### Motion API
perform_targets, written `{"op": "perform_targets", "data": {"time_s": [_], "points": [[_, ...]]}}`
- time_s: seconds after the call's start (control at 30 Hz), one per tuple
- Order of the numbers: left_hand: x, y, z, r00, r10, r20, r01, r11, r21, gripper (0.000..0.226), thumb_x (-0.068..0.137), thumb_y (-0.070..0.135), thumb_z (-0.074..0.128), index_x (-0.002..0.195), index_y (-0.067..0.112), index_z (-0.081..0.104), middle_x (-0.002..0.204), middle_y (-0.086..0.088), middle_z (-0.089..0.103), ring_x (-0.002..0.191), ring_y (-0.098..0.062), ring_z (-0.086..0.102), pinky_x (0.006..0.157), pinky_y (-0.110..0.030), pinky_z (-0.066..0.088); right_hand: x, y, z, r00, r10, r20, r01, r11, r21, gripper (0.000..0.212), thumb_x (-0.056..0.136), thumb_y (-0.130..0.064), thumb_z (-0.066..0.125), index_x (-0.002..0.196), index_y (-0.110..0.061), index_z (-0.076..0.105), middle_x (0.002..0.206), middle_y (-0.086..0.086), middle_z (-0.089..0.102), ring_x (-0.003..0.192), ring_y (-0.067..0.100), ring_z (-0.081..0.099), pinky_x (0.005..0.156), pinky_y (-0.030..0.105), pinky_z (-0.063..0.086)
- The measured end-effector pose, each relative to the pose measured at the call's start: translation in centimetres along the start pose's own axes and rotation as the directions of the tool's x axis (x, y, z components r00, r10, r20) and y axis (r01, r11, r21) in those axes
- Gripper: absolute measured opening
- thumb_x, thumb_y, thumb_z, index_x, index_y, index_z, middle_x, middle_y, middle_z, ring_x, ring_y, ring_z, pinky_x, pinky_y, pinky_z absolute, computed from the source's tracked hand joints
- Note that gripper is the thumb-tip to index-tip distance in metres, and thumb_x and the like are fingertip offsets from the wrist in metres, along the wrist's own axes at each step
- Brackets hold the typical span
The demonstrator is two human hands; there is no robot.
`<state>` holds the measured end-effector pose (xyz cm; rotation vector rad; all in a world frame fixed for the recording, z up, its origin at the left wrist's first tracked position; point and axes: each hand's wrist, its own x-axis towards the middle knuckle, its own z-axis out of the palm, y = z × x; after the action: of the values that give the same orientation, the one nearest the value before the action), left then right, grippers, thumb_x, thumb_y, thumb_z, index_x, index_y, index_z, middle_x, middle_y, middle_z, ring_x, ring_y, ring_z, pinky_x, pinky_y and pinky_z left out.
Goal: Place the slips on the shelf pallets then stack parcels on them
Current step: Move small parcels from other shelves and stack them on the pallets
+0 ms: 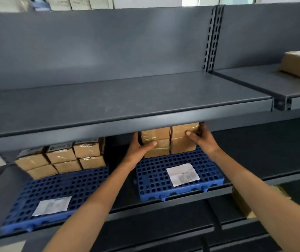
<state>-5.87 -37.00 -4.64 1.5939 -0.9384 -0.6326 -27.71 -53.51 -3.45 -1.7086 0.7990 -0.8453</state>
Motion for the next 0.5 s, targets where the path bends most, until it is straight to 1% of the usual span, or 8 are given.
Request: {"op": "perform_targets", "data": {"time_s": [0.07, 0.13, 0.17, 0.23, 0.3, 0.4, 0.43, 0.5], "points": [[0.0, 0.1, 0.3, 1.000, -0.012, -0.023, 0.012, 1.000, -0.008, 0.094, 0.077, 0.036, 0.082, 0.151, 0.022, 0.026, 0.151, -0.003, 0.044, 0.138, -0.020, 0.042, 0.115, -0.045, 0.034, 0.7, 0.6, 0.3, 1.000, -0.002, 0.029, 0.002, 1.000, 0.002, 0.063, 0.086, -0.033, 0.071, 0.139, -0.017, 0.042, 0.128, 0.000, 0.058, 0.119, 0.017, 0.054, 0.097, 0.027, 0.043], [0.1, -0.1, 0.7, 0.998, -0.024, -0.054, 0.023, 1.000, -0.020, 0.089, 0.077, 0.034, 0.082, 0.148, 0.021, 0.031, 0.144, -0.003, 0.051, 0.132, -0.019, 0.049, 0.112, -0.046, 0.038, 0.8, 1.0, 0.8, 1.000, -0.010, 0.016, 0.010, 1.000, 0.016, 0.061, 0.086, -0.032, 0.071, 0.138, -0.018, 0.042, 0.123, -0.003, 0.060, 0.114, 0.013, 0.055, 0.087, 0.017, 0.041], [0.0, -0.1, 1.0, 0.997, -0.033, -0.076, 0.031, 0.999, -0.026, 0.085, 0.076, 0.033, 0.083, 0.145, 0.022, 0.035, 0.139, -0.002, 0.056, 0.127, -0.017, 0.053, 0.111, -0.045, 0.041, 0.7, 1.3, 1.1, 1.000, -0.012, 0.004, 0.012, 1.000, 0.025, 0.059, 0.087, -0.030, 0.071, 0.137, -0.019, 0.042, 0.122, -0.003, 0.060, 0.112, 0.012, 0.055, 0.084, 0.014, 0.040], [-0.1, -0.1, 1.9, 0.992, -0.034, -0.123, 0.031, 0.999, -0.031, 0.078, 0.074, 0.031, 0.085, 0.139, 0.026, 0.040, 0.130, 0.004, 0.061, 0.119, -0.011, 0.058, 0.108, -0.040, 0.044, 0.7, 1.6, 1.6, 1.000, -0.015, -0.005, 0.016, 0.999, 0.051, 0.057, 0.087, -0.028, 0.071, 0.135, -0.019, 0.042, 0.122, -0.004, 0.059, 0.111, 0.011, 0.056, 0.085, 0.016, 0.041], [-0.3, 0.0, 2.8, 0.989, -0.021, -0.149, 0.019, 1.000, -0.014, 0.076, 0.075, 0.029, 0.084, 0.137, 0.030, 0.040, 0.128, 0.006, 0.062, 0.118, -0.010, 0.058, 0.107, -0.036, 0.044, 0.6, 1.7, 1.7, 1.000, -0.009, -0.003, 0.010, 0.998, 0.064, 0.054, 0.087, -0.029, 0.072, 0.132, -0.021, 0.042, 0.121, -0.004, 0.059, 0.110, 0.011, 0.056, 0.088, 0.021, 0.042], [-0.3, 0.4, 2.9, 0.991, -0.024, -0.130, 0.024, 1.000, 0.002, 0.074, 0.077, 0.023, 0.083, 0.137, 0.024, 0.040, 0.127, 0.002, 0.062, 0.118, -0.013, 0.058, 0.105, -0.036, 0.046, 0.7, 1.6, 1.0, 0.999, -0.016, 0.041, 0.014, 0.999, 0.040, 0.055, 0.084, -0.031, 0.074, 0.128, -0.022, 0.043, 0.119, -0.005, 0.059, 0.109, 0.010, 0.056, 0.087, 0.019, 0.041], [-0.4, 0.8, 2.7, 0.992, -0.041, -0.116, 0.042, 0.999, 0.012, 0.075, 0.077, 0.023, 0.084, 0.137, 0.024, 0.039, 0.127, 0.003, 0.061, 0.119, -0.014, 0.058, 0.102, -0.031, 0.047, 0.7, 1.6, 0.6, 0.997, -0.019, 0.069, 0.018, 1.000, 0.011, 0.056, 0.084, -0.032, 0.074, 0.129, -0.022, 0.043, 0.118, -0.006, 0.059, 0.109, 0.010, 0.056, 0.085, 0.018, 0.041], [-0.6, 1.7, 2.1, 0.994, -0.074, -0.079, 0.078, 0.996, 0.051, 0.077, 0.075, 0.027, 0.085, 0.135, 0.028, 0.036, 0.121, 0.011, 0.060, 0.117, -0.009, 0.058, 0.089, -0.014, 0.047, 0.8, 1.2, -0.1, 0.994, -0.015, 0.107, 0.021, 0.999, -0.051, 0.060, 0.083, -0.035, 0.074, 0.132, -0.022, 0.043, 0.117, -0.009, 0.058, 0.110, 0.011, 0.056, 0.083, 0.016, 0.040]]}}
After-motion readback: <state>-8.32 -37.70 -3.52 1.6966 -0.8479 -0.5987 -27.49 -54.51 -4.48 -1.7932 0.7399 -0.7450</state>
